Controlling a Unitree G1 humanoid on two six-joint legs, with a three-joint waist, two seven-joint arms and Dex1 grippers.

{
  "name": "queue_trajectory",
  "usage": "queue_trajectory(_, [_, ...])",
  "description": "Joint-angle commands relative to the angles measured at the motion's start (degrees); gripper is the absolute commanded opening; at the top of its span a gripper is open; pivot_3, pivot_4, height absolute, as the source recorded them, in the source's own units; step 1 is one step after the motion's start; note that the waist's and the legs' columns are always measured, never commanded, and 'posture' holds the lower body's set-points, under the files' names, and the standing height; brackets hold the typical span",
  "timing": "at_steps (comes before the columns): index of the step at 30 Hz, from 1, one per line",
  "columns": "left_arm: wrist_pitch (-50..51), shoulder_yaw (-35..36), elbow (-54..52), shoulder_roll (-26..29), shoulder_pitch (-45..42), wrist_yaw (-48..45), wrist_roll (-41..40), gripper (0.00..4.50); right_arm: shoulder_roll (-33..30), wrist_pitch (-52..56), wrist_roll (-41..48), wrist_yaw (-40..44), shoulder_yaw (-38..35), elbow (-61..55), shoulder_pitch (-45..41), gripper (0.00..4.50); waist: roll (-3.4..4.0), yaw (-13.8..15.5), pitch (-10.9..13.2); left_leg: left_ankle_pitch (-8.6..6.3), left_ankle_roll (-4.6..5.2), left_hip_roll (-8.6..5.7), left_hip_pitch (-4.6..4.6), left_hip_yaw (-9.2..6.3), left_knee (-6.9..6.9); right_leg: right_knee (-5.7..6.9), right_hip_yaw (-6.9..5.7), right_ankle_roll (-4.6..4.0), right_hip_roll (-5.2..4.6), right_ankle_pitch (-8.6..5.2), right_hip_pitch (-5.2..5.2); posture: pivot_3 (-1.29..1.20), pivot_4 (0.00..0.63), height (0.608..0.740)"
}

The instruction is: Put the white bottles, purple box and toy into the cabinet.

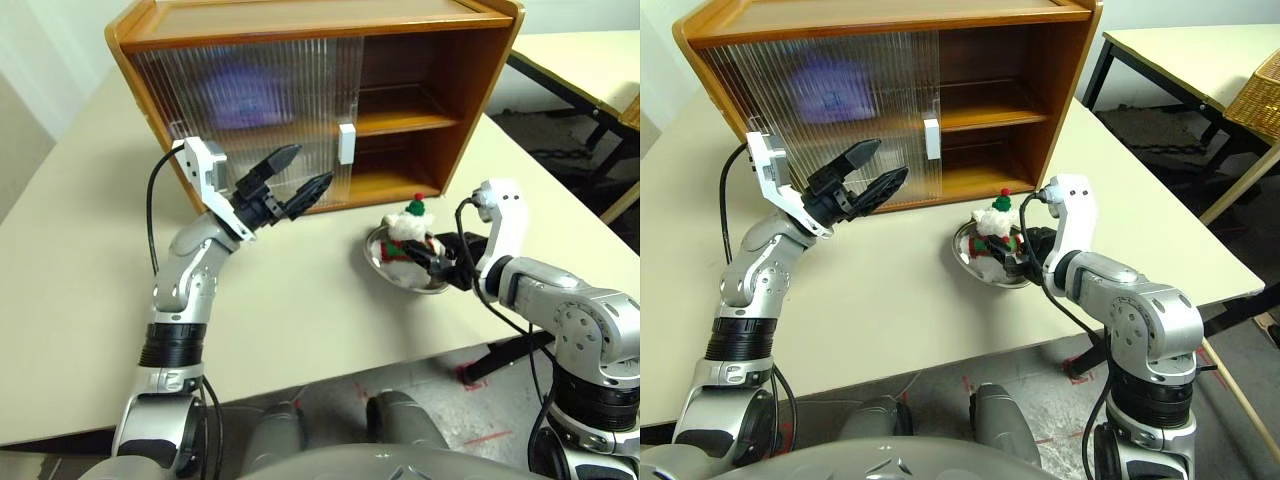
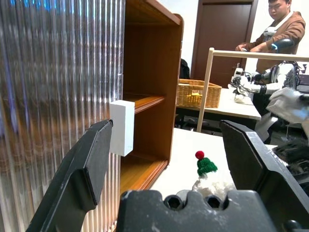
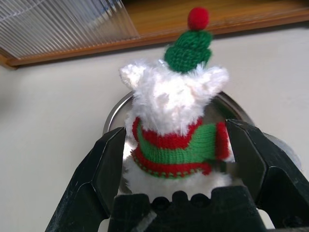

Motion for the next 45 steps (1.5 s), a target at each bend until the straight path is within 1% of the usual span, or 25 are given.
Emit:
queue_trajectory(1, [0.66, 0.41, -1.54, 0.81, 0.53, 0.6, 0.21, 4.5, -0.27, -4.66, -1.12, 0.51, 2.07, 3.77, 0.49, 4.45, 0.0, 0.01, 0.0, 0.0, 0.0, 0.0, 0.0, 0.0, 0.0, 0.0, 0.0, 0.0, 0.0, 0.0, 0.0, 0.0, 0.0, 0.74])
queue_trajectory(7, [0.69, 0.52, -2.19, 0.94, 0.82, 1.3, 0.15, 4.5, -0.83, -8.44, -0.31, 2.56, 2.44, 8.81, 0.5, 4.45, -0.03, 0.17, -0.01, 0.0, 0.0, -0.01, 0.0, 0.0, 0.01, 0.0, 0.0, 0.0, 0.0, 0.0, 0.0, 0.01, 0.0, 0.74])
queue_trajectory(9, [0.64, 0.44, -2.32, 0.78, 0.9, 1.52, 0.16, 4.5, -2.37, -10.08, -0.69, 3.87, 3.15, 9.71, 0.59, 4.07, -0.03, 0.19, -0.02, 0.0, 0.0, -0.01, -0.01, -0.01, 0.01, 0.0, 0.01, 0.0, 0.0, 0.0, 0.0, 0.01, 0.0, 0.74])
queue_trajectory(11, [0.63, 0.4, -2.37, 0.63, 0.97, 1.66, 0.17, 4.5, -3.24, -11.01, -0.8, 4.53, 3.62, 10.05, 0.7, 3.55, -0.03, 0.22, -0.02, 0.0, 0.0, -0.01, 0.0, 0.0, 0.01, 0.0, 0.01, 0.0, 0.0, 0.0, 0.01, 0.01, 0.0, 0.74])
queue_trajectory(12, [0.54, 0.35, -2.27, 0.55, 0.98, 1.64, 0.22, 4.5, -3.44, -11.18, -0.57, 4.63, 3.59, 9.92, 0.68, 3.1, -0.04, 0.2, -0.02, 0.0, 0.0, -0.01, 0.0, 0.0, 0.01, 0.0, 0.01, 0.0, 0.0, 0.0, 0.02, 0.0, 0.0, 0.74])
queue_trajectory(15, [0.34, 0.2, -1.8, 0.24, 0.78, 1.5, 0.32, 4.5, -4.01, -10.75, 0.3, 4.96, 2.97, 8.74, 0.54, 1.97, -0.04, 0.24, -0.02, 0.0, 0.0, 0.0, 0.02, -0.01, 0.01, 0.03, 0.01, 0.0, 0.01, 0.0, 0.02, -0.01, 0.0, 0.74])
queue_trajectory(19, [0.04, -0.07, -0.78, -0.21, 0.04, 1.04, 0.43, 4.5, -4.62, -9.99, 1.08, 4.65, 2.09, 7.29, -0.12, 0.54, -0.04, 0.19, -0.03, 0.0, 0.0, -0.01, 0.01, -0.01, 0.09, 0.05, 0.01, 0.0, 0.0, 0.01, 0.03, -0.02, 0.0, 0.74])
queue_trajectory(20, [-0.04, -0.16, -0.49, -0.38, -0.23, 0.97, 0.49, 4.5, -4.85, -9.71, 1.37, 4.61, 1.79, 6.85, -0.43, 0.26, -0.04, 0.17, -0.03, 0.0, 0.0, -0.01, 0.0, -0.01, 0.11, 0.06, 0.01, 0.01, 0.0, 0.01, 0.03, -0.02, 0.0, 0.74])
queue_trajectory(21, [-0.1, -0.18, -0.25, -0.48, -0.42, 0.87, 0.5, 4.5, -4.97, -9.4, 1.64, 4.54, 1.55, 6.47, -0.73, 0.14, -0.04, 0.15, -0.03, 0.0, 0.0, 0.0, 0.0, -0.01, 0.14, 0.07, 0.01, 0.01, 0.0, 0.01, 0.03, -0.03, 0.0, 0.74])
queue_trajectory(27, [-0.73, -0.6, 1.16, -1.09, -1.13, 0.15, 0.73, 4.5, -7.02, -6.84, 3.91, 4.63, -0.48, 4.1, -5.32, 0.12, -0.04, -0.07, -0.03, 0.0, 0.0, 0.01, 0.0, 0.0, 0.31, 0.18, 0.02, 0.01, 0.01, 0.02, 0.04, -0.04, 0.0, 0.74])
queue_trajectory(31, [-1.1, -0.72, 1.85, -1.5, -1.67, -0.03, 0.87, 4.5, -8.61, -6.96, 4.74, 4.97, -1.44, 5.23, -10.38, 0.12, -0.04, -0.05, -0.03, 0.0, 0.0, 0.03, 0.0, -0.01, 0.4, 0.21, 0.01, 0.02, 0.03, 0.03, 0.05, -0.04, 0.0, 0.74])
queue_trajectory(34, [-1.34, -0.65, 2.18, -1.62, -1.9, -0.18, 0.93, 4.5, -10.15, -12.52, 3.64, 6.97, -0.84, 8.85, -14.33, 0.12, -0.04, -0.09, -0.02, 0.0, 0.0, 0.02, -0.02, 0.0, 0.49, 0.21, 0.02, 0.04, 0.02, 0.07, 0.07, -0.03, 0.0, 0.74])
queue_trajectory(37, [-1.55, -0.43, 1.84, -1.54, -1.6, -0.06, 0.99, 4.5, -12.34, -19.16, 0.61, 8.8, 1.25, 15.13, -18.41, 0.12, -0.05, -0.05, -0.03, 0.0, 0.0, 0.01, 0.01, 0.0, 0.51, 0.19, 0.01, 0.05, 0.03, 0.07, 0.14, -0.02, 0.0, 0.74])
queue_trajectory(40, [-1.58, -0.03, 1.36, -1.29, -1.16, 0.18, 0.88, 4.5, -12.8, -24.12, -0.84, 10.49, 2.44, 20.7, -21.44, 0.12, -0.06, 0.05, -0.03, 0.0, 0.0, 0.02, 0.01, -0.02, 0.52, 0.18, 0.0, 0.05, 0.03, 0.07, 0.17, 0.0, 0.0, 0.74])
queue_trajectory(45, [-1.43, 0.22, -0.84, -1.22, 0.6, 1.35, 0.92, 4.5, -13.33, -36.3, -7.37, 12.58, 6.15, 33.12, -28.33, 0.12, -0.05, 0.05, -0.03, 0.0, 0.01, 0.02, 0.01, -0.02, 0.51, 0.18, 0.01, 0.01, 0.03, 0.1, 0.17, 0.03, 0.0, 0.74])
